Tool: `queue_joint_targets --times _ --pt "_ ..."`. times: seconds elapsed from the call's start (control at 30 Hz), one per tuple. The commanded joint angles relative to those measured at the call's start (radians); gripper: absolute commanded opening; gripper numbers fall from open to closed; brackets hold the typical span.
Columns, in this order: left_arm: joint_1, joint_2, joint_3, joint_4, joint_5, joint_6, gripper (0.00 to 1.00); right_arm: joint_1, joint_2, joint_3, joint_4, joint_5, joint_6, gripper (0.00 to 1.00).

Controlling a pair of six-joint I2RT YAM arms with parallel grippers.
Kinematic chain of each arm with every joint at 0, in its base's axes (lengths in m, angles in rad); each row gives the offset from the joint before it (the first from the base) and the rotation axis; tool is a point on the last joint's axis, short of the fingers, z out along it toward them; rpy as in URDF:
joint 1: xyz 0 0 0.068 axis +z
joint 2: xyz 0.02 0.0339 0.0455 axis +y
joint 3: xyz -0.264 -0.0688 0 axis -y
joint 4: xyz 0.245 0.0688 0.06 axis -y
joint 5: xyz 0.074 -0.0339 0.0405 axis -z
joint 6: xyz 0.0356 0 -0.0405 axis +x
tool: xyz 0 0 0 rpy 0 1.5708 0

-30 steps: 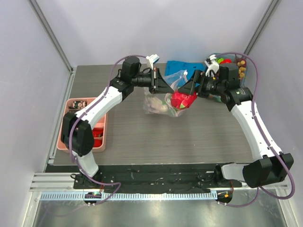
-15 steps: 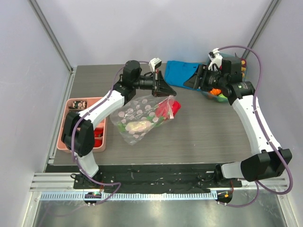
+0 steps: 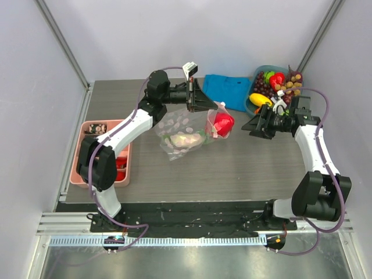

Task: Place the food in the zip-top bag and seal the zipper
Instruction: Place the fake fruit in the zipper food storage bag.

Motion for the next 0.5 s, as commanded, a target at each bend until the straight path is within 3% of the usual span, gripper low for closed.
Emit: queue_joint_targets --times 0.0,0.17,0.47 --pt "0.001 0.014 0.056 0.242 0.042 -0.091 0.0 0.004 -0.034 -0.042 0.211 -0.199 0.182 0.66" --pt "0.001 0.017 0.059 0.252 0.041 -0.104 0.0 0.01 -0.073 -0.194 0.533 -0.235 0.387 0.59" --pt "0.001 0.028 0.066 0.275 0.048 -0.116 0.0 0.027 0.0 -0.296 0.776 -0.213 0.524 0.47"
